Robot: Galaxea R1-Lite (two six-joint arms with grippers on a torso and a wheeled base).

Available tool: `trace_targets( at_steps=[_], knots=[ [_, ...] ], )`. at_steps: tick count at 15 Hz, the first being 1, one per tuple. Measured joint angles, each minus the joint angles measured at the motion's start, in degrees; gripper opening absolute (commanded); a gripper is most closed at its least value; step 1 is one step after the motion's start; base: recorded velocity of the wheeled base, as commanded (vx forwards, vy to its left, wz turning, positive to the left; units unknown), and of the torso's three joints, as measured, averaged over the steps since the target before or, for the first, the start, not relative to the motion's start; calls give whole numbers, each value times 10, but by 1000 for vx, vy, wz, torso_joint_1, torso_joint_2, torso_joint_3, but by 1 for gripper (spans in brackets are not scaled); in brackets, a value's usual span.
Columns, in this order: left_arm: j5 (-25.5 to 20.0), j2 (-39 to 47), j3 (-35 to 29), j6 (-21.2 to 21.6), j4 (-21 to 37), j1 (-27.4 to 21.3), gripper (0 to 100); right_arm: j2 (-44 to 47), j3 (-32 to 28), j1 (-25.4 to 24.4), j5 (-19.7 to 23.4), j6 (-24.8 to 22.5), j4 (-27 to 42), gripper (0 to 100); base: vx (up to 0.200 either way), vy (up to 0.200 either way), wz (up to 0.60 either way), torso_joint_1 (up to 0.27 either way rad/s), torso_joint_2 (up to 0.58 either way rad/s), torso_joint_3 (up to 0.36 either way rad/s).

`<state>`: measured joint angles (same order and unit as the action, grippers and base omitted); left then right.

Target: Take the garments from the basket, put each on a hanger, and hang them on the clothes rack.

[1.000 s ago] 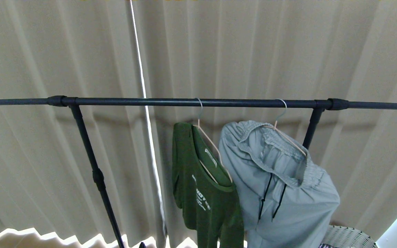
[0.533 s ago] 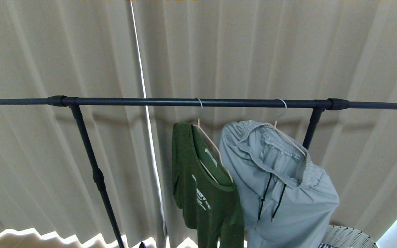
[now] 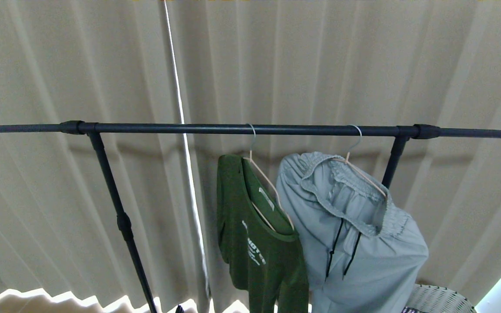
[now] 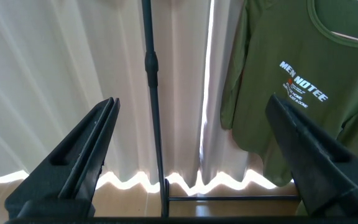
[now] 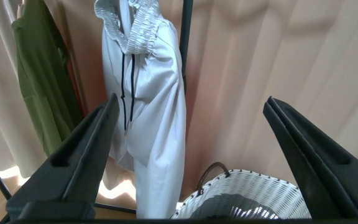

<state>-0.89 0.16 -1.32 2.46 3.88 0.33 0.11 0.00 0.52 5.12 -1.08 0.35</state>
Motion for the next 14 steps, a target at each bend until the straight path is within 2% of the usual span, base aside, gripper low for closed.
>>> trace_targets(
  at_steps=[14],
  knots=[
    [0,0,0,0,0,0,100,0,0,0,0,0,0,100,0,0,0,0,0,0]
  ],
)
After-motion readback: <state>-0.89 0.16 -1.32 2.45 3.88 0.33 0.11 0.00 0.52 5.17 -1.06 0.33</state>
